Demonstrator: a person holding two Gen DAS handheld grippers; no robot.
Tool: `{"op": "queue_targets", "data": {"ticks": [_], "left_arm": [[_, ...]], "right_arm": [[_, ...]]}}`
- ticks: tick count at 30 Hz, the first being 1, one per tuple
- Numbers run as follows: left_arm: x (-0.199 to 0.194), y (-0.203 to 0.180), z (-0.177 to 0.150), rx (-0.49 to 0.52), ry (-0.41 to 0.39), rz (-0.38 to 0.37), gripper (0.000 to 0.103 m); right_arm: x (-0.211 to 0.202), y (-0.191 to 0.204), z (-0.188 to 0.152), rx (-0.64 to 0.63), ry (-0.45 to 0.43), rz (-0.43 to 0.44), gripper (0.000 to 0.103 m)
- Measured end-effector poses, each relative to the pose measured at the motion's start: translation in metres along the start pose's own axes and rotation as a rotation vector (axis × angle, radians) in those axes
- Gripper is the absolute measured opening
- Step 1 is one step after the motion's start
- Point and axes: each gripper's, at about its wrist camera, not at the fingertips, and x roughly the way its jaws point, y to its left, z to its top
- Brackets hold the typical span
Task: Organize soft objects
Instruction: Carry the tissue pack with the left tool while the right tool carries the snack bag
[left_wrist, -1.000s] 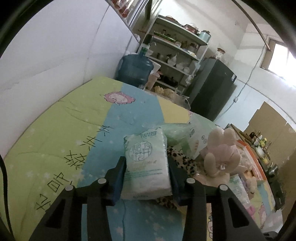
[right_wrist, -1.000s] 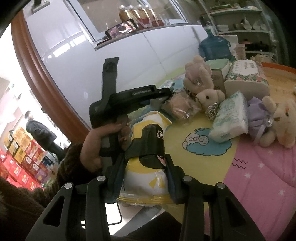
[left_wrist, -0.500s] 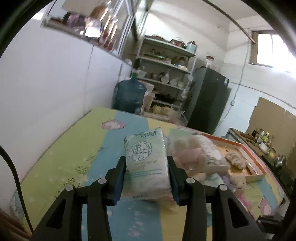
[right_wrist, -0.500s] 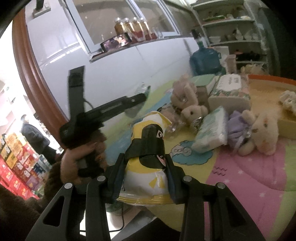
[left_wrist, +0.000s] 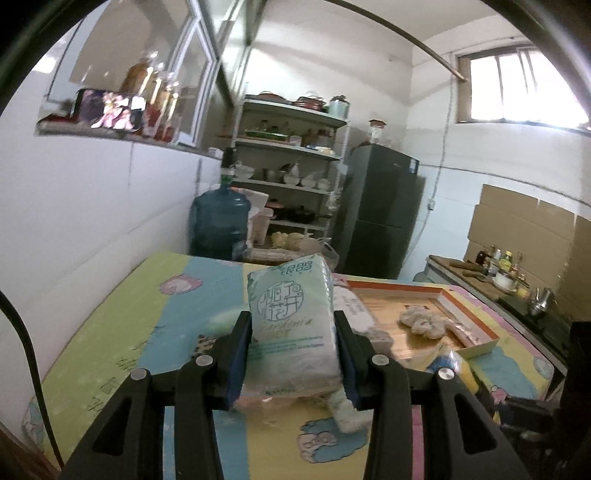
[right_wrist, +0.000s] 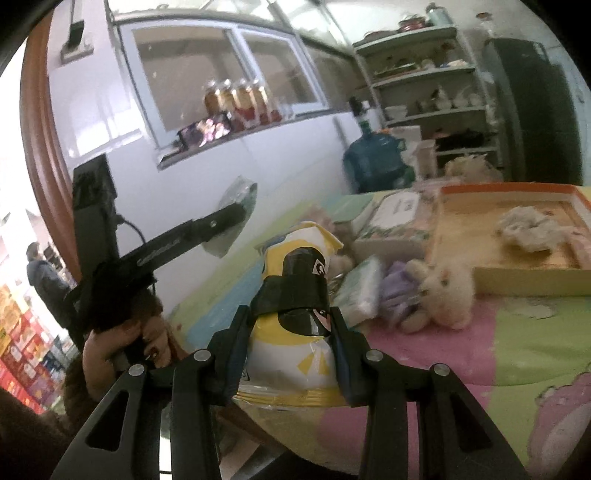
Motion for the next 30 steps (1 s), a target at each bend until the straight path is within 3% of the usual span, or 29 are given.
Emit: {"op": "queue_targets", "data": {"ticks": [12, 30], "left_arm": [[0.014, -0.055, 0.007, 0.084, 0.009, -0.071, 0.043], [0.068, -0.120, 0.007, 0.147, 0.081, -0.192, 0.043]], "right_arm": [[-0.054, -0.038, 0.005, 0.054, -0.122, -0.150, 0.042], [-0.099, -0.099, 0.015, 0.106, -0.205, -0.313, 0.042]]}}
